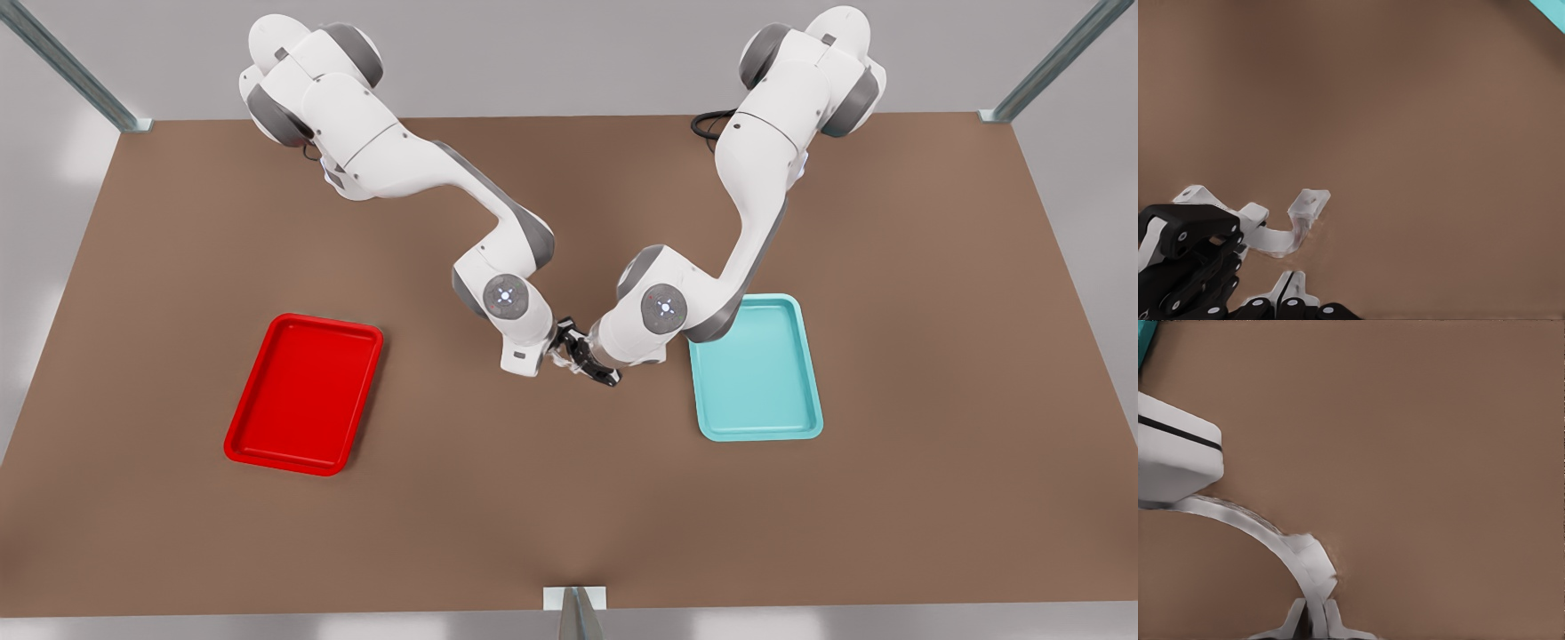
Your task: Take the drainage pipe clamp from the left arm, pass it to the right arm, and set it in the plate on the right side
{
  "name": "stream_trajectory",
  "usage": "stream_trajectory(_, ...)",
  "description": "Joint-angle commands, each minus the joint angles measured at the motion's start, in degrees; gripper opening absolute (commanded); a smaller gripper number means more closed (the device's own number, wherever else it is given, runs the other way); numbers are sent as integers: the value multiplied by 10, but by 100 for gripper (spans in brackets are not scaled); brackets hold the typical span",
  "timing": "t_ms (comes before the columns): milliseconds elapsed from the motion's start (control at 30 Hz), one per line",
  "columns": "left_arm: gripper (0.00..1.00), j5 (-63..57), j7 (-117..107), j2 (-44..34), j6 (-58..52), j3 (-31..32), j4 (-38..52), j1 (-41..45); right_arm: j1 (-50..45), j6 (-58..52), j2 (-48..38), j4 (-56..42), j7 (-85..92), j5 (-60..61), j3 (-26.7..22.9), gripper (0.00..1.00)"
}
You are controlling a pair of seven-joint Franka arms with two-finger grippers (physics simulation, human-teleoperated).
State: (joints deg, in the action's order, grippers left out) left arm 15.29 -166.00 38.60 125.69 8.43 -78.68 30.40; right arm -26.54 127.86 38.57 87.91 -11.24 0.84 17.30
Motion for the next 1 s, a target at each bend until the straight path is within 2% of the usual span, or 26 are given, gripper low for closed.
stream_trajectory(0, 21, -2, -145, 0, -5, 0, 2, 0, 0, -3, -1, -2, -14, -14, 0, 21)
stream_trajectory(33, 21, -3, -145, 2, -6, 0, 4, 0, 0, -3, -1, -3, -14, -14, 0, 21)
stream_trajectory(67, 53, -4, -143, 2, -6, 0, 7, 0, 0, -3, -1, -4, -14, -14, 0, 21)
stream_trajectory(100, 100, -6, -143, 3, -20, 0, 8, 0, 1, -4, -1, -4, -14, -14, 0, 21)
stream_trajectory(167, 100, -8, -138, 2, -61, -3, 23, -6, 3, -4, -2, -5, -14, -14, 0, 21)
stream_trajectory(200, 100, -25, -72, 1, -126, -4, 43, -29, 3, -4, -2, -5, -14, -14, 0, 21)
stream_trajectory(267, 100, -55, 176, -3, -328, -4, 121, -136, 6, -4, -2, -5, -13, -14, 0, 21)
stream_trajectory(333, 100, -113, 389, -3, -438, -4, 196, -193, 21, -6, -2, -5, -14, -13, -2, 21)
stream_trajectory(400, 100, -113, 908, -17, -564, -4, 274, -221, 65, -23, -9, 1, -18, -14, -7, 21)
stream_trajectory(467, 100, -127, 1380, -83, -631, 17, 276, -263, 137, -81, -25, 1, -12, -84, -10, 21)
stream_trajectory(500, 100, -140, 1598, -128, -627, 43, 232, -300, 170, -85, -32, 2, 17, -95, -10, 21)
stream_trajectory(533, 100, -221, 1652, -232, -508, 43, 46, -266, 214, -87, -34, 3, 58, -109, -10, 21)
stream_trajectory(567, 100, -221, 1651, -237, -528, 31, 34, -264, 260, -87, -33, 3, 109, -136, -10, 21)
stream_trajectory(633, 100, -217, 1572, -231, -550, 33, 41, -261, 359, -75, -14, -4, 245, -145, -10, 21)
stream_trajectory(733, 100, -164, 1566, -233, -644, 31, 68, -268, 439, -59, 2, -6, 357, -193, -16, 21)
stream_trajectory(867, 100, -152, 1556, -232, -646, 33, 100, -270, 468, -39, 12, 9, 387, -232, -16, 21)
stream_trajectory(967, 100, -153, 1556, -231, -646, 30, 114, -270, 478, -23, -21, 75, 393, -236, -16, 21)
